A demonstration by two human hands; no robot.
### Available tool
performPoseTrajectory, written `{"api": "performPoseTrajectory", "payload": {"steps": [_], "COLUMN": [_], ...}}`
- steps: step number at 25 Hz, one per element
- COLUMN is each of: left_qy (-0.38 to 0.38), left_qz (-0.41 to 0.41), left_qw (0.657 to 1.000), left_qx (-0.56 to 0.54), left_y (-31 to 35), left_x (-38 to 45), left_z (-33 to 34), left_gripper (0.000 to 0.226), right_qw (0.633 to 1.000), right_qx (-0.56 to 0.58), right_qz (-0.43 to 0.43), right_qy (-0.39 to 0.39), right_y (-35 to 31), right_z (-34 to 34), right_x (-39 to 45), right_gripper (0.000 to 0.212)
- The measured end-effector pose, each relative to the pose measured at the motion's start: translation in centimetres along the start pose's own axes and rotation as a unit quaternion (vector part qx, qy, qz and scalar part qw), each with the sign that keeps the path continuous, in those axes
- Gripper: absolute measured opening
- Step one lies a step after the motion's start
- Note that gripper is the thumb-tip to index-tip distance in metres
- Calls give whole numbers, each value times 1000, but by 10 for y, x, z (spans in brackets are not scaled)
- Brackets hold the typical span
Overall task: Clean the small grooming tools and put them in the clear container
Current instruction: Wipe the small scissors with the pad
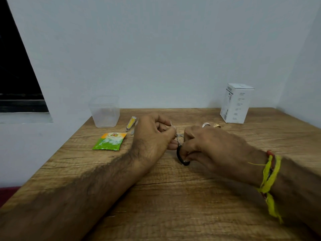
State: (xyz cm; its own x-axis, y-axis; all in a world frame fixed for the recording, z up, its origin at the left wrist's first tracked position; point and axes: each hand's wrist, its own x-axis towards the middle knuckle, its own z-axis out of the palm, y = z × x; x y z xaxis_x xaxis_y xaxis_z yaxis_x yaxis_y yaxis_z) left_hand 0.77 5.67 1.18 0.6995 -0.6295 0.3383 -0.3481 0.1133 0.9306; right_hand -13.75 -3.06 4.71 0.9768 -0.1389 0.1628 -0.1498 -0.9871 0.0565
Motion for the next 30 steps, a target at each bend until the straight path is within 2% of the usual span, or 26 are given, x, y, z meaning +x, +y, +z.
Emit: {"api": "performPoseTrajectory", "payload": {"steps": [2,5,7,11,17,20,22,25,27,30], "left_qy": [-14,-27,-17,14,29,39,39,42,39,21], "left_qz": [-6,-4,-3,10,15,10,13,5,-9,-9], "left_qw": [1000,999,1000,1000,999,999,999,999,999,999], "left_qx": [-12,-19,-25,-17,-6,-12,-11,-18,-33,-46], "left_y": [0,1,1,0,-4,-6,-7,-8,-8,-7], "left_x": [1,0,-1,0,1,4,5,7,8,7], "left_z": [-1,0,1,0,-1,-2,-2,-3,-5,-5], "left_gripper": [10,10,9,9,9,9,8,8,9,9], "right_qw": [998,990,992,999,961,958,963,940,934,952], "right_qx": [-30,-71,-53,12,243,237,223,302,305,204], "right_qz": [-43,-62,-56,29,128,143,135,151,157,136], "right_qy": [45,103,95,16,38,74,68,56,104,183], "right_y": [-1,2,0,-1,0,-5,-7,0,6,8], "right_z": [-1,1,1,4,15,22,22,16,19,28], "right_x": [-1,-2,-1,-2,4,6,6,4,5,9], "right_gripper": [11,10,10,12,7,6,6,7,9,8]}}
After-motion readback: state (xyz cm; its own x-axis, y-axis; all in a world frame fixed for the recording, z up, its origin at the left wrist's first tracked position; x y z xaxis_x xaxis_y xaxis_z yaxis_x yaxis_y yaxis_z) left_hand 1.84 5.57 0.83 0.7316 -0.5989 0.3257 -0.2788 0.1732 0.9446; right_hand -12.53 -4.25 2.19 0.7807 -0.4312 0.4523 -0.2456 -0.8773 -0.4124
